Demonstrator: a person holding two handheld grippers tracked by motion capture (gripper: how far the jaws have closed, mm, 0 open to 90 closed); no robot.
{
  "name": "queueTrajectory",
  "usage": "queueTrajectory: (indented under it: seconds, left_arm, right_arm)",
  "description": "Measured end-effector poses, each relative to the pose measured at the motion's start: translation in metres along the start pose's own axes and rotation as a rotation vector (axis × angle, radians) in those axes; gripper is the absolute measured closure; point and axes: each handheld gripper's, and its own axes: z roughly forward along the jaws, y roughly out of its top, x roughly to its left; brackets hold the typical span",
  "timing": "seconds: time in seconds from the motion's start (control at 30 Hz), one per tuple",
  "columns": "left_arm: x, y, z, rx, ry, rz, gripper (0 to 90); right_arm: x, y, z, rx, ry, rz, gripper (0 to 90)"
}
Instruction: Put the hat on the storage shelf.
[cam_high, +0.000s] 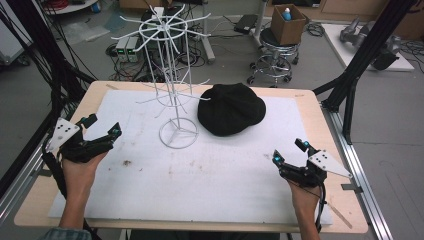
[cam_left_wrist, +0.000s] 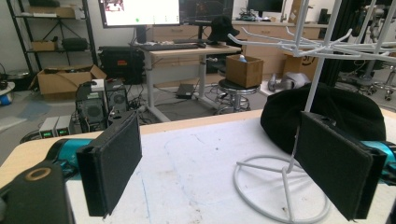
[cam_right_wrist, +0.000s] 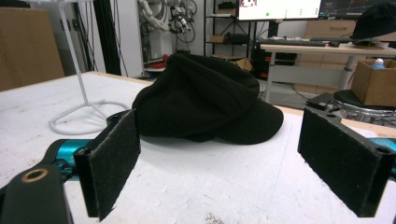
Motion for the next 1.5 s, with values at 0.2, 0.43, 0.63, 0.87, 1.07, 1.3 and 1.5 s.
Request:
queueTrajectory:
  seconds: [0.2, 0.43, 0.63, 0.87, 1.07, 1.3, 1.5]
  left_arm:
    - [0.0, 0.0, 0.001, 0.006, -0.002, -0.002, 15.5]
    - [0.001, 0.002, -0.001, 0.0, 0.003, -0.001, 15.5]
    - [0.002, 0.001, -0.001, 0.003, 0.006, -0.006, 15.5]
    - [0.003, 0.0, -0.001, 0.004, 0.004, -0.01, 15.5]
    - [0.004, 0.001, -0.002, 0.001, 0.002, -0.019, 15.5]
    - [0.002, 0.001, -0.001, 0.001, -0.002, -0.013, 15.5]
    - [0.002, -0.001, 0.001, 0.008, -0.004, -0.015, 15.5]
  right_arm:
    - [0.0, 0.001, 0.002, -0.009, 0.01, 0.006, 12.3]
    - [0.002, 0.002, 0.014, 0.003, 0.055, -0.011, 12.3]
    - [0.002, 0.011, 0.032, 0.019, 0.06, -0.056, 12.3]
    - [0.003, 0.019, 0.055, 0.024, 0.072, -0.079, 12.4]
    - [0.006, 0.03, 0.084, 0.054, 0.118, -0.126, 12.3]
    - [0.006, 0.036, 0.115, 0.102, 0.133, -0.148, 12.5]
    - [-0.001, 0.041, 0.137, 0.096, 0.13, -0.127, 12.5]
